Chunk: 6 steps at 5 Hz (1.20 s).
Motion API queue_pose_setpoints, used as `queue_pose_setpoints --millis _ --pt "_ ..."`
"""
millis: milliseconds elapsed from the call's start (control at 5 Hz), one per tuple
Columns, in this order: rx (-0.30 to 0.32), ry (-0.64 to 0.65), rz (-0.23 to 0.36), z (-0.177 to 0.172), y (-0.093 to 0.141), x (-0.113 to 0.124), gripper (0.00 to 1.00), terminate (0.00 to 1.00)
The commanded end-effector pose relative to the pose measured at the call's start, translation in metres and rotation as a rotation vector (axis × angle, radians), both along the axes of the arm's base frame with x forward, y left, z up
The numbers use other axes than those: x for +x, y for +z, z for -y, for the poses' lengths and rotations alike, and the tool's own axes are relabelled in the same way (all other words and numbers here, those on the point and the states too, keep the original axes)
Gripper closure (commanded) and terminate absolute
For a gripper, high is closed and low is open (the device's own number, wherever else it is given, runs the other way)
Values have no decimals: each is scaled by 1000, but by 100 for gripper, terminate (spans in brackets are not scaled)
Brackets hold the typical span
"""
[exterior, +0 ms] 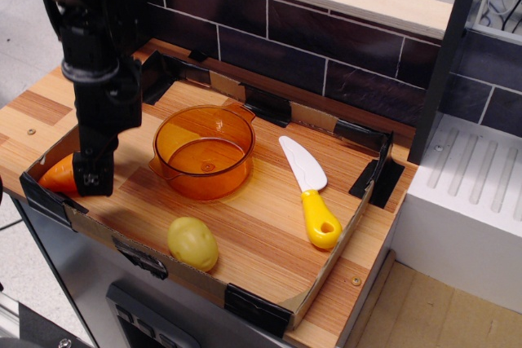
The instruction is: Put carrot in pot
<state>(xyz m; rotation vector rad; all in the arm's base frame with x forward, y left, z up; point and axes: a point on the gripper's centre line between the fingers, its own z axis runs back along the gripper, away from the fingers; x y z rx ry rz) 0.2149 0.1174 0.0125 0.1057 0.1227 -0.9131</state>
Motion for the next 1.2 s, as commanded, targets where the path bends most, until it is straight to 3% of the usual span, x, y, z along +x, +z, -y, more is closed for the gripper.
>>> queue_pose_setpoints --millis 0,400,600,1000 --pt "31 -17 9 -9 -1 11 0 0" --pt "41 25 8 -15 -5 14 0 0" --pt "28 50 18 -17 0 18 100 0" --pt "18 75 29 -15 22 24 100 0"
